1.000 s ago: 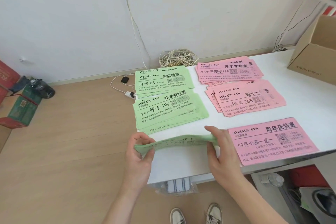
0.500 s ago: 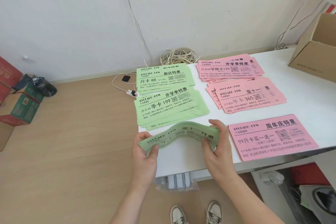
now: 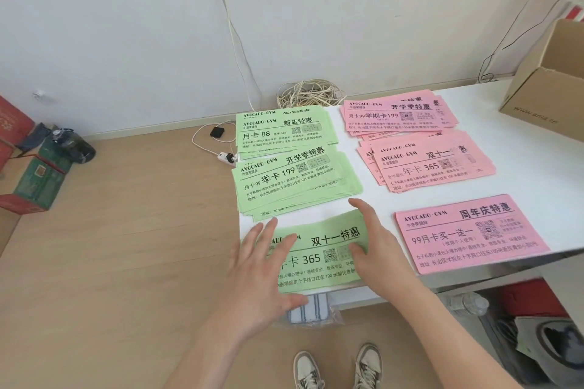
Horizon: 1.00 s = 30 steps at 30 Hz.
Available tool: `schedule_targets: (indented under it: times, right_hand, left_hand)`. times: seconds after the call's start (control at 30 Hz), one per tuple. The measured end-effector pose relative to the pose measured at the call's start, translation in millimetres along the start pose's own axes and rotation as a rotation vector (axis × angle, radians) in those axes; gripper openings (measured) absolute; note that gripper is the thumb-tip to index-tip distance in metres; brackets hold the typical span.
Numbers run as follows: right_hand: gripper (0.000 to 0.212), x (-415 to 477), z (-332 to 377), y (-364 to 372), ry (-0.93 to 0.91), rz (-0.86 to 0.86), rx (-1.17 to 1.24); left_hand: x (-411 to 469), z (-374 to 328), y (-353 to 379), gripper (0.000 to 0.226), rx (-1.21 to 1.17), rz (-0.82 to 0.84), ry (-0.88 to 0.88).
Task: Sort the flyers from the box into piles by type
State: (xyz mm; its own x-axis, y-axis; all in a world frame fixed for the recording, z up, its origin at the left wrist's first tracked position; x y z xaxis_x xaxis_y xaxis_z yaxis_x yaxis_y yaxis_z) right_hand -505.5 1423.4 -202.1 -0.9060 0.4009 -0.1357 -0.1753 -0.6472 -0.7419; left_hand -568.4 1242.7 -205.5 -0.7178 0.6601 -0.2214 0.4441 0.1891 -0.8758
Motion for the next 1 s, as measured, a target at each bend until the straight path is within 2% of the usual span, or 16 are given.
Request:
schedule_targets:
  times: [0.07, 0.17, 0.3, 0.4, 0.5, 0.67, 0.8, 0.9, 1.0]
  right_hand:
    - [0.067, 1, -1, 3, 0.009, 0.056, -0.017]
    - [0.064, -1, -3, 8, 0.024, 0.105, -0.022]
    - [0.066, -5, -4, 3, 0.084, 0.064, -0.145]
    - [0.064, -8, -7, -6, 0.103, -0.047, -0.289]
    - [0.060, -18, -10, -6, 0.092, -0.095, -0.350]
    - [0.084, -34, -5, 2, 0.005, 0.025, -0.285]
    - [0.104, -38, -8, 10, -0.064, 0.109, -0.417]
    - [0.112, -41, -12, 7, -0.063, 0.077, -0.465]
    - [0.111, -47, -14, 1, -0.067, -0.018, -0.461]
  left_hand:
    - [8, -5, 10, 0.104, 0.107, 0.089, 0.042]
    - [14, -4, 14, 0.103, 0.142, 0.093, 0.047]
    - [9, -2, 10, 0.098, 0.161, 0.013, 0.069]
    - [9, -1, 10, 0.097, 0.122, -0.051, 0.082]
    - [9, 3, 14, 0.097, 0.096, -0.051, 0.073]
    - [7, 5, 16, 0.093, 0.071, -0.061, 0.059]
    - [7, 4, 16, 0.095, 0.060, -0.061, 0.070]
    - [-1, 7, 10, 0.106, -0.045, -0.097, 0.044]
    - [-20, 26, -4, 0.111, -0.298, -0.230, -0.132]
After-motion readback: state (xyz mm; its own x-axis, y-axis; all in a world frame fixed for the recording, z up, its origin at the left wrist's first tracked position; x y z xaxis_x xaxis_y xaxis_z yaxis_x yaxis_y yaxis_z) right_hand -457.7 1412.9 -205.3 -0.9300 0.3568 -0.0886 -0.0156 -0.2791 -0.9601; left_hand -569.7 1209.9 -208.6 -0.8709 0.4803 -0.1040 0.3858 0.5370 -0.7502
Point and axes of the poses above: each hand's wrist, its own x-axis towards the middle knuckle, its own y-axis out of the palm, z = x × y, the point moved 8 cm from there along x, towards the middle knuckle, and after that the axes turned 8 degrees about -x, right-handed, at the moved point
